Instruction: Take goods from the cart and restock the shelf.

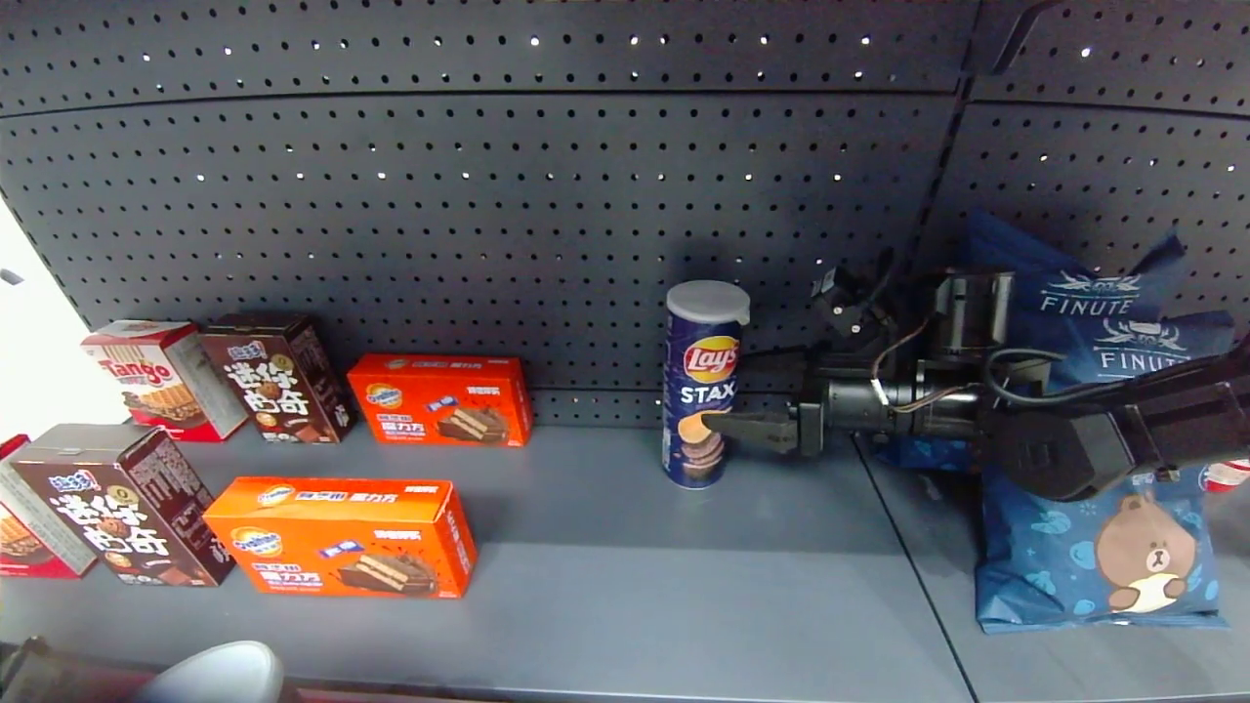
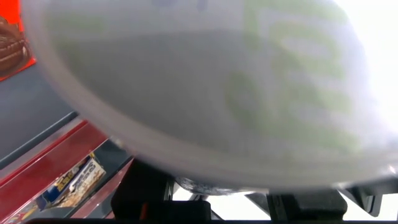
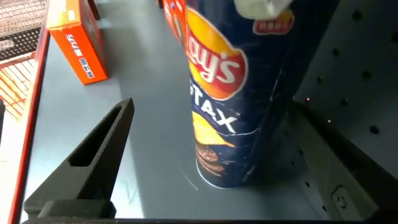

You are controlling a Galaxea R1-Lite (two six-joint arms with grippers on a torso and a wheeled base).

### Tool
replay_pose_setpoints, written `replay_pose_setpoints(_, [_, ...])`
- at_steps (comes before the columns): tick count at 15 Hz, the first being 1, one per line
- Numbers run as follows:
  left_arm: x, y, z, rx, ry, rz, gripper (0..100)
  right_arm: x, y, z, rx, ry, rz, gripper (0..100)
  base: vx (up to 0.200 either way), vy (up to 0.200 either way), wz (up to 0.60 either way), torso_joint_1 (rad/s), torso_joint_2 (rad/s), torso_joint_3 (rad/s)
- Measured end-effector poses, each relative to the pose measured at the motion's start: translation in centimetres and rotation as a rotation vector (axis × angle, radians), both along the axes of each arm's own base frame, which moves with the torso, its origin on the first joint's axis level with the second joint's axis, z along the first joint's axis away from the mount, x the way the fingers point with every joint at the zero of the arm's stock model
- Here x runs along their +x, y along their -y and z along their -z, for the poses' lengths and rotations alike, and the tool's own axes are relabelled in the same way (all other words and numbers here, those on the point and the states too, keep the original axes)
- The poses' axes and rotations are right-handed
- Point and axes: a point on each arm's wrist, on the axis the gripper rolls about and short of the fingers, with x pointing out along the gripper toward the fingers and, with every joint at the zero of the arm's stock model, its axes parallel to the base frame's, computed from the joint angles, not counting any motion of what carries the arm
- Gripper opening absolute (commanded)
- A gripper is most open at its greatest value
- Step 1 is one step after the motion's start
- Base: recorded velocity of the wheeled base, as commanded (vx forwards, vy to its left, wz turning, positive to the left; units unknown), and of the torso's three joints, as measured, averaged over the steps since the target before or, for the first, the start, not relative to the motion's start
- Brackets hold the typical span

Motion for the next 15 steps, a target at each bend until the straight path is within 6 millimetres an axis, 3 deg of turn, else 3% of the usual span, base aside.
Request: replay_pose_setpoints(15, [-0.4, -0.2, 0.6, -0.011, -0.028, -0.011, 0, 3.5, -1.9, 3.3, -0.018, -0.04, -0.006, 100, 0.0, 0.0, 0.0, 0.0, 0.0, 0.0])
